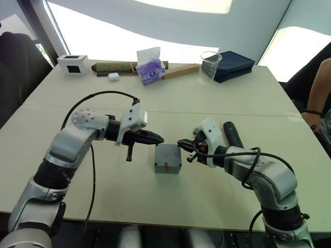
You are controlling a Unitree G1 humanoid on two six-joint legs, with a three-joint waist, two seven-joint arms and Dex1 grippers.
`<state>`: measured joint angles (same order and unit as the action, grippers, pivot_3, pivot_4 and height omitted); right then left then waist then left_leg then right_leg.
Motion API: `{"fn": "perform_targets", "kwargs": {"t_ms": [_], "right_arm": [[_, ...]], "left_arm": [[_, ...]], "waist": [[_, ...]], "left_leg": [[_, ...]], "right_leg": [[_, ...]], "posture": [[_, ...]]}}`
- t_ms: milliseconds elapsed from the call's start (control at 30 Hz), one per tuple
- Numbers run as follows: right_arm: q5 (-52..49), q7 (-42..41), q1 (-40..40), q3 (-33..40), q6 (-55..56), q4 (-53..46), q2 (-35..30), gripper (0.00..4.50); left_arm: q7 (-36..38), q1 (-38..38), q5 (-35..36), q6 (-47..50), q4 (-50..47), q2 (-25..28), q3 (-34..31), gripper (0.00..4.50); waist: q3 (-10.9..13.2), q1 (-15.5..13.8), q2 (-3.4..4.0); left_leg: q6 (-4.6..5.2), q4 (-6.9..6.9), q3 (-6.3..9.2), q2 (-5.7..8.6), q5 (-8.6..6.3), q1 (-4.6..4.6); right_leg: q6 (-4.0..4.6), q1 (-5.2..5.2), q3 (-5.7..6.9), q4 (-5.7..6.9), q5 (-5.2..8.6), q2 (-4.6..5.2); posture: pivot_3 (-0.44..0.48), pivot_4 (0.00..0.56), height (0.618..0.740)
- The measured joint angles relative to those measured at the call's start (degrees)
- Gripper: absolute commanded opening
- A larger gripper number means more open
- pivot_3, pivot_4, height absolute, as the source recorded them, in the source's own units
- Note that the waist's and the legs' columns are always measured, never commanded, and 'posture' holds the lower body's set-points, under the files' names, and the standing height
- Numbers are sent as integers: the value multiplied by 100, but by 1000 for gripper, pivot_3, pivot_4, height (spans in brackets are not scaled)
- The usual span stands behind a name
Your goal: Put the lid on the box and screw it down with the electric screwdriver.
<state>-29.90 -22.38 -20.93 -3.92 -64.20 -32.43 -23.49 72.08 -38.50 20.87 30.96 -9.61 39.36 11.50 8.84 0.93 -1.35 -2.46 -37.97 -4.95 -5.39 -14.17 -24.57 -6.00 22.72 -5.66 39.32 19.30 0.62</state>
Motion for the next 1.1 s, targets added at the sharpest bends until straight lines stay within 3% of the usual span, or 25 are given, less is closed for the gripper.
{"fn": "perform_targets", "kwargs": {"t_ms": [467, 500, 533, 833, 1100], "right_arm": [[38, -54, 40, -135, 73, 137, -33, 16], [34, -62, 40, -132, 72, 137, -43, 582], [25, -76, 46, -133, 55, 137, -63, 755], [-480, -241, 68, 358, -477, -245, -467, 4357], [-951, -108, -776, 1544, -2109, -293, -1253, 4490]], "left_arm": [[-131, 117, -10, 2, -45, -9, 72, 0], [-136, 138, -9, 2, -69, -10, 77, 0], [-139, 146, -8, 2, -79, -10, 77, 0], [-147, 227, 12, -2, -194, -12, 102, 0], [89, 225, 36, -136, -152, -16, 125, 0]], "waist": [[0, 4, 0], [0, 4, 0], [0, 3, 0], [2, -2, 0], [8, -2, 7]], "left_leg": [[0, 0, 0, 0, 0, 0], [0, 0, 0, 0, 0, 0], [0, 0, 0, 0, 0, 0], [0, 1, 0, 0, 0, 0], [0, 5, -2, -1, 0, 0]], "right_leg": [[0, 0, 0, 0, 0, 0], [0, 0, 0, 0, 0, 0], [0, 0, 0, 0, 0, 0], [0, 0, 0, -1, 0, 1], [2, 3, -2, -2, 0, 2]], "posture": [[0, 150, 721], [0, 150, 721], [0, 150, 721], [0, 150, 721], [0, 150, 721]]}}
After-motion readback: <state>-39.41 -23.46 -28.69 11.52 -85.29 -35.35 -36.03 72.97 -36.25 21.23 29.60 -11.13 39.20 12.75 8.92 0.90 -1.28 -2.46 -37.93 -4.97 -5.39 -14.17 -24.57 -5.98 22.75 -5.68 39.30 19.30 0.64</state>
